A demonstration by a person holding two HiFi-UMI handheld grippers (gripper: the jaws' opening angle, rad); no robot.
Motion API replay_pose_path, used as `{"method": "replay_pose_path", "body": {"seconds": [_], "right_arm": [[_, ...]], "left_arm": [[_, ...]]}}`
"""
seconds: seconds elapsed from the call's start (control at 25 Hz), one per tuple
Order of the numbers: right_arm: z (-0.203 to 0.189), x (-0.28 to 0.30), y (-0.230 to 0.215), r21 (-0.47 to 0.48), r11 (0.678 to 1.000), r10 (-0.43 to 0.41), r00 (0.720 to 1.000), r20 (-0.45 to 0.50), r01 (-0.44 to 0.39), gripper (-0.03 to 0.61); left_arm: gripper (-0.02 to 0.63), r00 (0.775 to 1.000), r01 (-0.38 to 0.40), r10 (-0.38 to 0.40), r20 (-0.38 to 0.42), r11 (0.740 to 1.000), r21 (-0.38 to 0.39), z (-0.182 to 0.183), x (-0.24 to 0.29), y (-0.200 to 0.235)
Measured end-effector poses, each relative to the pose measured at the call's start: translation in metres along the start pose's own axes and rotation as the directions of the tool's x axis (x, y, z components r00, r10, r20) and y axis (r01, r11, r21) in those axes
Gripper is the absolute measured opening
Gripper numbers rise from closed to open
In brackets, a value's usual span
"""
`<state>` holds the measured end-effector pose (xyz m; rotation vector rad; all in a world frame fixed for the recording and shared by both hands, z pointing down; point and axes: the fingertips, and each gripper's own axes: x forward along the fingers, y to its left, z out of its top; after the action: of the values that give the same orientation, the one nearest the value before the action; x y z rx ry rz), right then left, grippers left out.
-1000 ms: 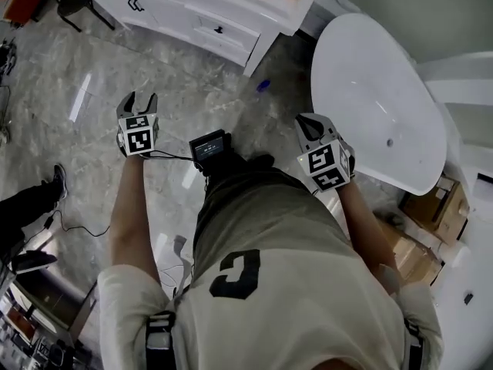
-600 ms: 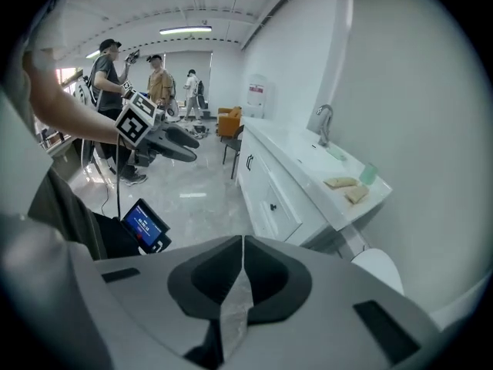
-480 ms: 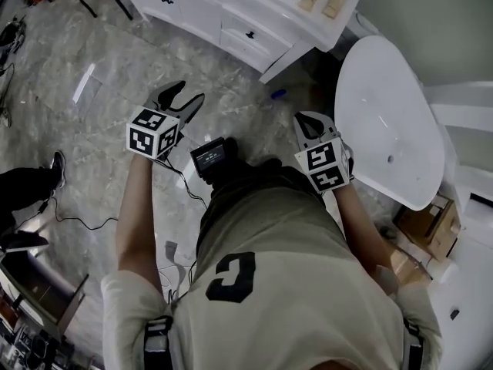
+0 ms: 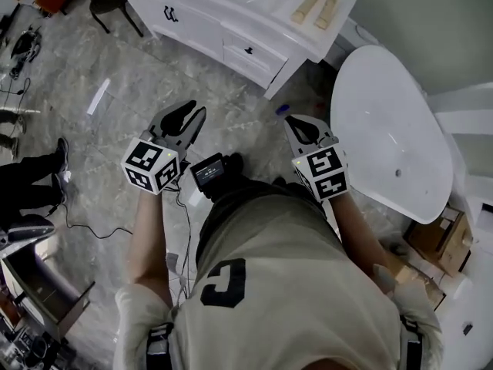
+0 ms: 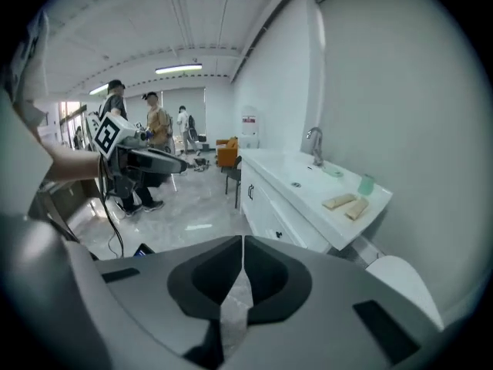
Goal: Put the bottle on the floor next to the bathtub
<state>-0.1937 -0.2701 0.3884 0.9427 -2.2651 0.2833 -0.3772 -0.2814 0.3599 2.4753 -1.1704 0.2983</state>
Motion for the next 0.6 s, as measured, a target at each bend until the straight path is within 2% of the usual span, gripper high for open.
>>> {"method": "replay_pose_path", "body": {"seconds": [0.08, 0.16, 0.4, 0.6], "right_arm": [[-0.01, -0.017, -0.005, 0.028, 0.998, 0.048, 0.999, 0.009, -0.049, 0.029], [-0.022, -0.035, -0.009, 0.019, 0.995, 0.093, 0.996, 0.016, -0.093, 0.028], [-0.036, -0.091, -0.023, 0.048, 0.985, 0.16, 0.982, 0.104, -0.166, 0.029], [-0.047, -0.121, -0.037, -0.042, 0.983, 0.184, 0.976, 0.116, -0.18, 0.028]], "left_arm": [[0.09, 0.999, -0.02, 0.02, 0.032, 1.0, 0.018, 0.014, 0.007, -0.027], [0.068, 0.998, -0.021, 0.019, 0.06, 1.0, 0.023, 0.026, 0.018, -0.056], [0.06, 0.996, -0.01, 0.003, 0.094, 0.997, 0.075, 0.055, 0.041, -0.137], [0.06, 0.99, -0.054, 0.042, 0.138, 0.995, 0.088, 0.069, 0.055, -0.179]]}}
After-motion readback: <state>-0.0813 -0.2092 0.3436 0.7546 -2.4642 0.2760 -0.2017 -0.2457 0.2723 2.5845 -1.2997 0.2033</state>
